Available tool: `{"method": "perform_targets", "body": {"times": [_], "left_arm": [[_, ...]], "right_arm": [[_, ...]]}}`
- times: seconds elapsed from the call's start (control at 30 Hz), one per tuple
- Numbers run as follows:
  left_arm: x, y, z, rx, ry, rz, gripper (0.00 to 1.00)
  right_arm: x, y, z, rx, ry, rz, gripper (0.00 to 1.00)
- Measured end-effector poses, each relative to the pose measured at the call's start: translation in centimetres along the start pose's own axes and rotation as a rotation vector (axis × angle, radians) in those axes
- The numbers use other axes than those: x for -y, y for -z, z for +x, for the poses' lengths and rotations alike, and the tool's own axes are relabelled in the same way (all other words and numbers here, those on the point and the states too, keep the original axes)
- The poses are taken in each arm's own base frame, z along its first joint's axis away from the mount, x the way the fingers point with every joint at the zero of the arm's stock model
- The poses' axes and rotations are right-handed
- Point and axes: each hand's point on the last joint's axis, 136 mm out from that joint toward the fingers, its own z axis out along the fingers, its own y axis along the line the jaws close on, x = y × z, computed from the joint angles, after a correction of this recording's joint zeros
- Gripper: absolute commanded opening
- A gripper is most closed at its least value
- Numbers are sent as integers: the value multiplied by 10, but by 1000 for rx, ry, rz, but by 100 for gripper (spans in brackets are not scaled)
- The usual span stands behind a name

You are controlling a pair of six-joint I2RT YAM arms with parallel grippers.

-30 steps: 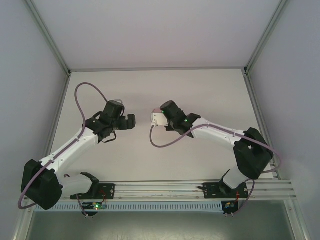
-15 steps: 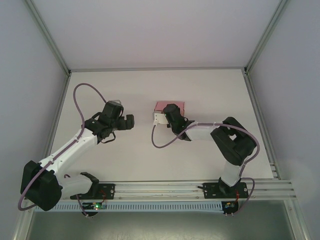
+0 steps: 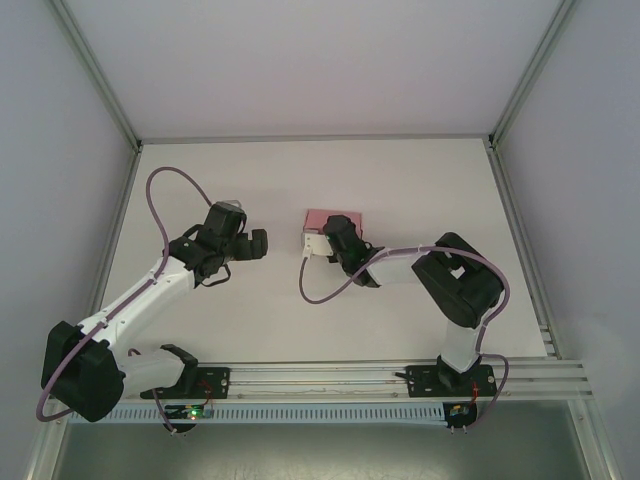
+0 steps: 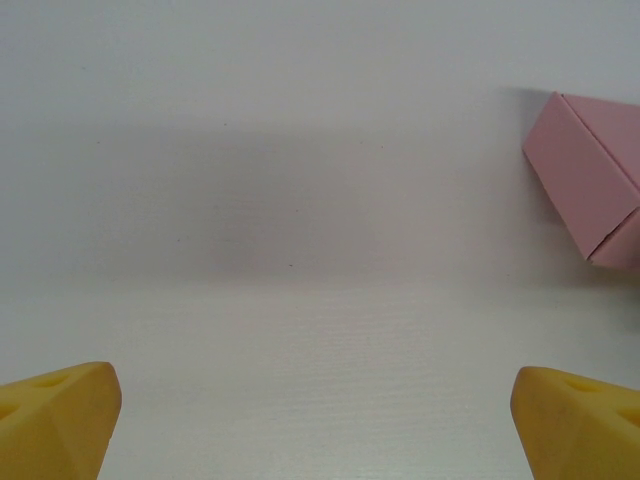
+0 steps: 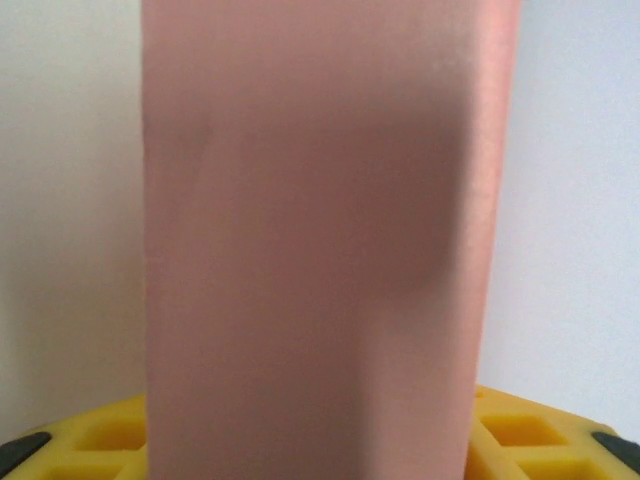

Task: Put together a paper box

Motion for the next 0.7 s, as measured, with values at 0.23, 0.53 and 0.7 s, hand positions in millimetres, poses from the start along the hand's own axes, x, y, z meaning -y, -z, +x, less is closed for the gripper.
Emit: {"method": "perform_targets", "body": {"times": [0.23,0.53,0.7], "left_arm": [[0,0,0,0,0,-1,100],[-3,-1,1,-4,4,-6,100],[-4,-1,1,-3,6,-7,100]], "right_arm": [[-12,16,2,4,-54,-48,98],[3,82,-32,138,-144,-100,98],[27,126,-38,250,-224,-96,98]]}}
